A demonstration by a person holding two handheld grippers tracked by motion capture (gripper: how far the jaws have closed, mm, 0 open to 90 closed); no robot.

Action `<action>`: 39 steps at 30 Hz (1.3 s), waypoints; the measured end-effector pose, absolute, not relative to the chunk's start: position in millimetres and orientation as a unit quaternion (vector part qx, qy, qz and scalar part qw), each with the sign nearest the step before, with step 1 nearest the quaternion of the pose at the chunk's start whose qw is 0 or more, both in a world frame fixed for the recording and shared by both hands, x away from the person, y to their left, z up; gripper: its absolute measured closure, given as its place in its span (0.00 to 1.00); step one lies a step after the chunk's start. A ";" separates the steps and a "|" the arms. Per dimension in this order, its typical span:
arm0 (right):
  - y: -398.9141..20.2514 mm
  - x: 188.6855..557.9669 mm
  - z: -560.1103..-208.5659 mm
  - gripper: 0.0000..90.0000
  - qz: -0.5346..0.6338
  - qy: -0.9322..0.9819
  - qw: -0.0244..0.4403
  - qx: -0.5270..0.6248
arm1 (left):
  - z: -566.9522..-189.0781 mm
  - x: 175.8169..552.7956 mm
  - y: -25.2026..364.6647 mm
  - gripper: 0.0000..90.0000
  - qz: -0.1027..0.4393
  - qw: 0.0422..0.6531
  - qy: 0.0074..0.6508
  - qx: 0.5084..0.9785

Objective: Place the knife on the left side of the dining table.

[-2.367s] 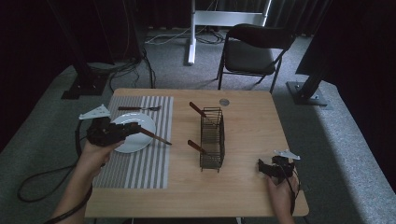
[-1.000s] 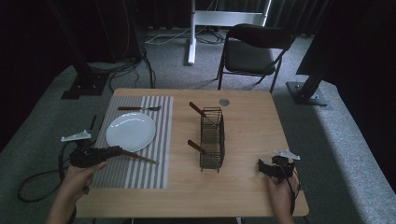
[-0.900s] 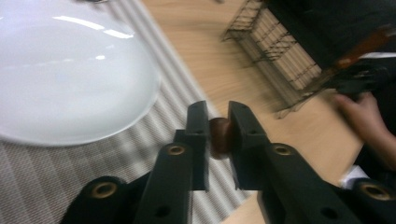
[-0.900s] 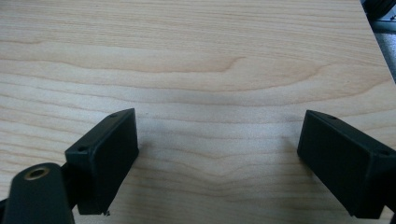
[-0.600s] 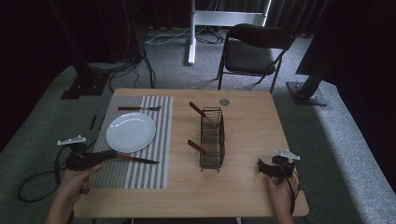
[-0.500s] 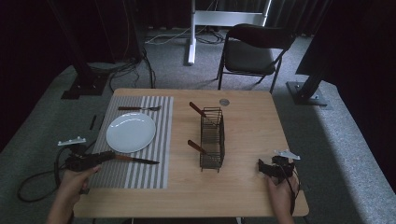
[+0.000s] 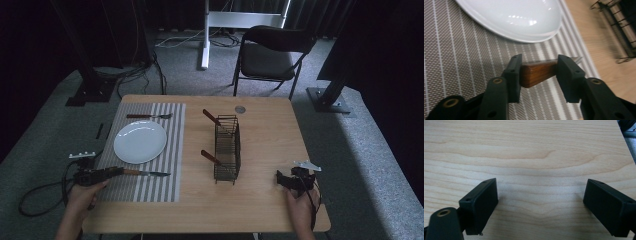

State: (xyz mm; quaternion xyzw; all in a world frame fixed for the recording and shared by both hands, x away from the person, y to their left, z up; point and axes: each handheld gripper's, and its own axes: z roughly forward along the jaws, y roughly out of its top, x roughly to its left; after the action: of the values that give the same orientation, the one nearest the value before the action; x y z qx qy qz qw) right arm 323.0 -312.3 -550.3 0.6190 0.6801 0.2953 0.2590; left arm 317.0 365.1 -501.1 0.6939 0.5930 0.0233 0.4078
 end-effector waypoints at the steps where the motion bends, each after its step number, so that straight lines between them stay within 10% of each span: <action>1: -312.3 323.0 -550.3 0.13 0.295 0.680 0.259 0.619 | -502.9 318.2 363.5 0.60 0.029 0.403 0.596 0.694; 34: -312.4 323.0 -550.3 0.13 0.295 0.680 0.259 0.619 | -518.0 300.6 348.8 0.38 0.166 0.315 0.627 0.693; 39: -312.3 323.0 -550.3 0.13 0.295 0.680 0.259 0.619 | -519.4 284.8 338.1 0.21 0.179 0.322 0.624 0.689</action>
State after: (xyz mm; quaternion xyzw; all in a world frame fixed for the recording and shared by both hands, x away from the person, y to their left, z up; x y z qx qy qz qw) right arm 323.0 -312.3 -550.3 0.6189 0.6801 0.2953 0.2591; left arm 284.8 338.1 -519.4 0.6890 0.6240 0.1793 0.3220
